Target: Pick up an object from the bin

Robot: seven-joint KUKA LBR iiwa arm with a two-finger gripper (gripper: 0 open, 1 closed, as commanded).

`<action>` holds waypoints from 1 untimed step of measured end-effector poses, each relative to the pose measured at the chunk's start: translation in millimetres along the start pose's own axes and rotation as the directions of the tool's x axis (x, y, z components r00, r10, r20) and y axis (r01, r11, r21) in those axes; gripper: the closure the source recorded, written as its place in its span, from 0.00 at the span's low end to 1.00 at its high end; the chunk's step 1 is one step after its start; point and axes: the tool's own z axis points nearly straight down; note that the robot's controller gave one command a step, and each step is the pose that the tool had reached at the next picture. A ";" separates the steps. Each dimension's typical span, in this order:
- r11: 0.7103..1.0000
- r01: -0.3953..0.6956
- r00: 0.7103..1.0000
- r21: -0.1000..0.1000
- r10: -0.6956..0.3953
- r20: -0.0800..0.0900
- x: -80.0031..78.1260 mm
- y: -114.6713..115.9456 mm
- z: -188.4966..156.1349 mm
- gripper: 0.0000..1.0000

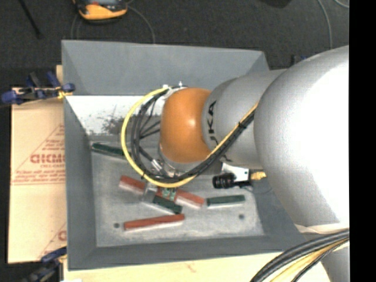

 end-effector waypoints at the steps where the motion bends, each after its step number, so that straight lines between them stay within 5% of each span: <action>1: 1.000 0.003 1.000 0.001 -0.003 -0.004 9.3 -8.2 -54.0 1.00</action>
Offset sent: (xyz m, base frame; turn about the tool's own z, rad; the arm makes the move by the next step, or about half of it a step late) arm 0.0112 -0.0060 0.0844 -0.0310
